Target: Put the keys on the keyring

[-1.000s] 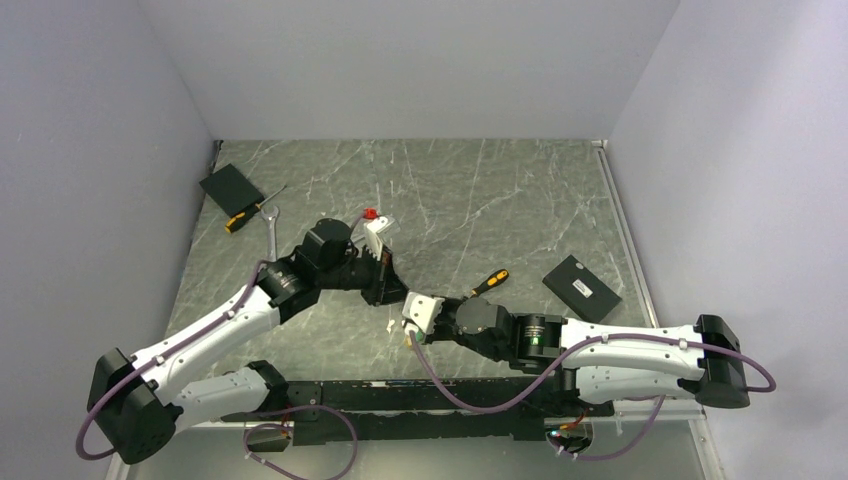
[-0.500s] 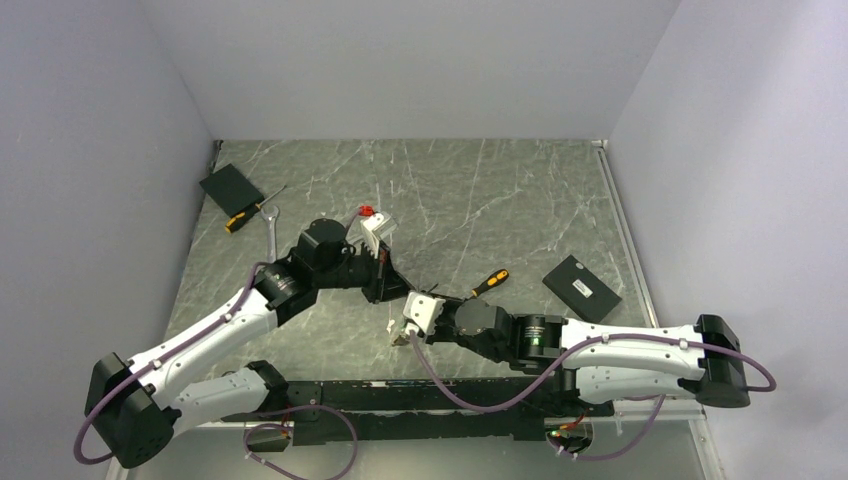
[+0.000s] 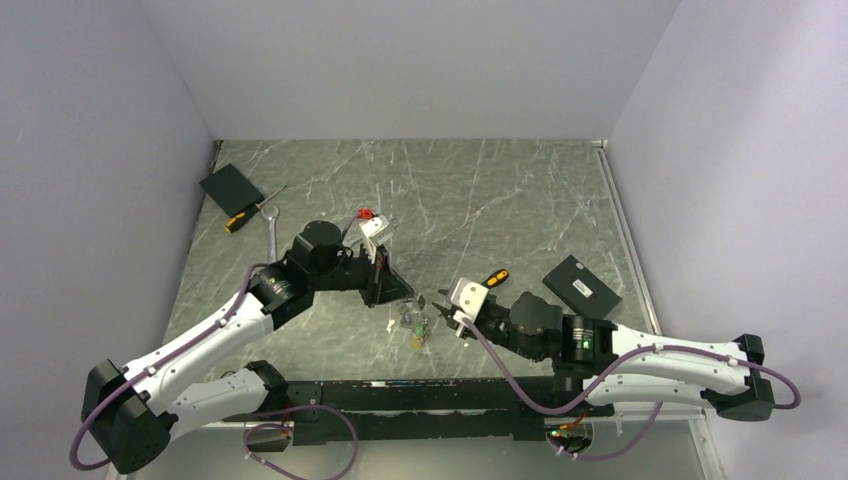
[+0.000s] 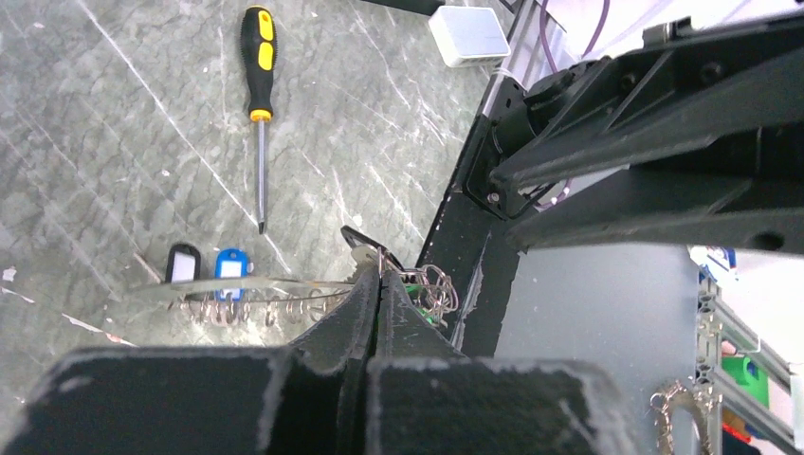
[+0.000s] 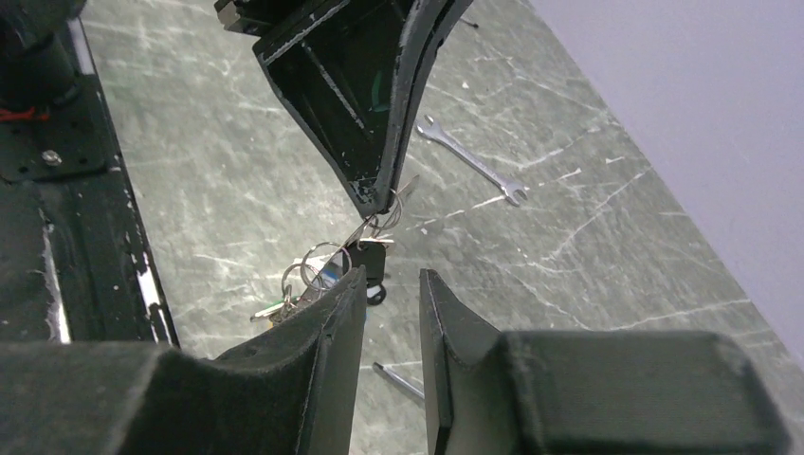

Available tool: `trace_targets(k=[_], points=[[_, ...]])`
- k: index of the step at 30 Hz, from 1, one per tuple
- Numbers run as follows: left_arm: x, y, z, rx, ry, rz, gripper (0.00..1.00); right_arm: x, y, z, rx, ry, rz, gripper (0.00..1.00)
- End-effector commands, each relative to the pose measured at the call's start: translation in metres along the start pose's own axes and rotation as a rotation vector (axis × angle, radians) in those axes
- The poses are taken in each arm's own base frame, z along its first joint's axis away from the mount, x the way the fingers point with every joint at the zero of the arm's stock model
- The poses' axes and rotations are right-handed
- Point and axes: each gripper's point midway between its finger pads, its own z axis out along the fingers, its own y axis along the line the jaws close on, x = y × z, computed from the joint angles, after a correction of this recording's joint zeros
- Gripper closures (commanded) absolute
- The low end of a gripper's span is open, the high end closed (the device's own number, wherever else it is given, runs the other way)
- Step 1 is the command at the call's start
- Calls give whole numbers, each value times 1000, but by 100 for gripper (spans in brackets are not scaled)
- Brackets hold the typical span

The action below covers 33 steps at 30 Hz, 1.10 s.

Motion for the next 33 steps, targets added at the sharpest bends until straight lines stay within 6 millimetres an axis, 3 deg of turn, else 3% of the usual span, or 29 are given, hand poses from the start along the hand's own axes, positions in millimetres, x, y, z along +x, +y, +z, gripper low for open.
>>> trace_targets(k=[1,9,17,26,33], points=[[-25,-26,-11,109,-91,154,100,-36,-6,-8,-2,-114,71,70],[-28,-47,-23,195,-123,228,100,-49,2,-3,-90,-114,94,71],[-31,-56,-29,220,-148,257,100,-68,-19,-2,-212,-149,258,72],[-34,-60,-33,237,-186,279,100,-67,12,0,-461,-130,323,71],[-33,-63,-36,240,-193,289,100,-67,12,4,-480,-140,333,72]])
